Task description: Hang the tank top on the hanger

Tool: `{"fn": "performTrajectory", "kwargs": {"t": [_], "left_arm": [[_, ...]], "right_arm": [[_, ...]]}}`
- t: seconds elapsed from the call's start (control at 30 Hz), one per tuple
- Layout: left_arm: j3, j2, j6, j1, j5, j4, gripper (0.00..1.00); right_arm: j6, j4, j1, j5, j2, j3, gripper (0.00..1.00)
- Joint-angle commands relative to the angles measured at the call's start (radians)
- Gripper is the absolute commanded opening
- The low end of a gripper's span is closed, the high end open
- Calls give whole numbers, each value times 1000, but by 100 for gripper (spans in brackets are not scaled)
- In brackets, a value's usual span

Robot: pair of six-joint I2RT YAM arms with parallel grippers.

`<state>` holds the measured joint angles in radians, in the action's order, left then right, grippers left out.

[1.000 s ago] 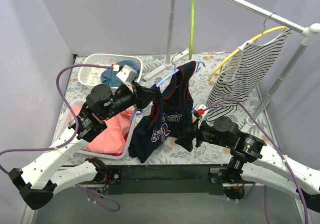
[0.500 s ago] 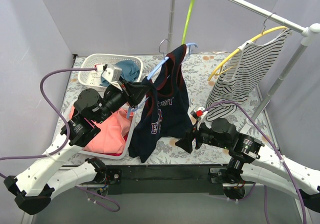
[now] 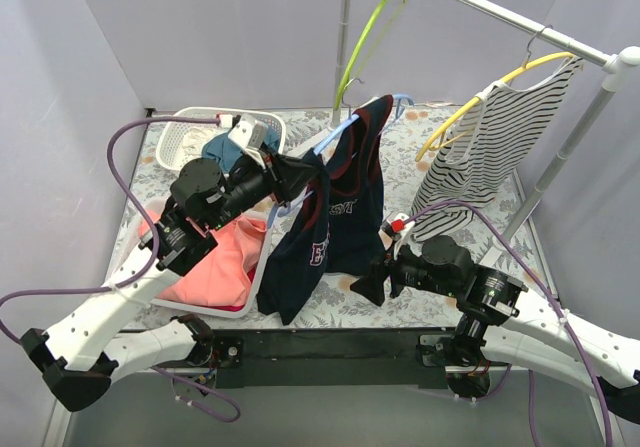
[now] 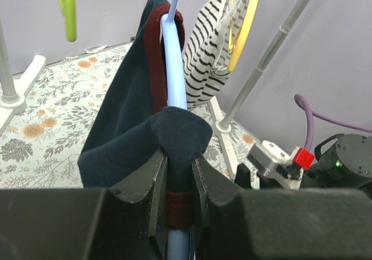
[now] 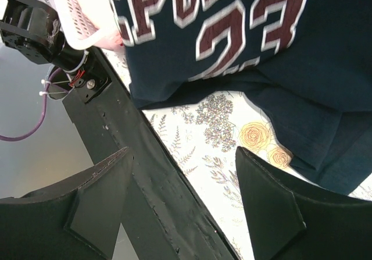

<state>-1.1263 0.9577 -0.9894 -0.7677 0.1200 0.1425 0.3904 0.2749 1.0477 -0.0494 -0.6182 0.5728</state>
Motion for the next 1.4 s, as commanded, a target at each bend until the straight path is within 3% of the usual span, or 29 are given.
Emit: {"fn": "performTrajectory", "kwargs": {"t": [0.0,0.53,0.97,1.37], "left_arm": [[-118,55,11,2,-2,-112,0],[-501,441,113,2,24,-221,0],[-890,756,195,7,49,-147,0],[-1125,950,166,13,78,-93,0]], "right_arm": [[11,-43,5,-21,-9,-7,79],[51,-103,5,-118,3,-71,78],[48,-103,5,-119,15,-70,77],[65,-105,6,-113,38,-87,77]]}}
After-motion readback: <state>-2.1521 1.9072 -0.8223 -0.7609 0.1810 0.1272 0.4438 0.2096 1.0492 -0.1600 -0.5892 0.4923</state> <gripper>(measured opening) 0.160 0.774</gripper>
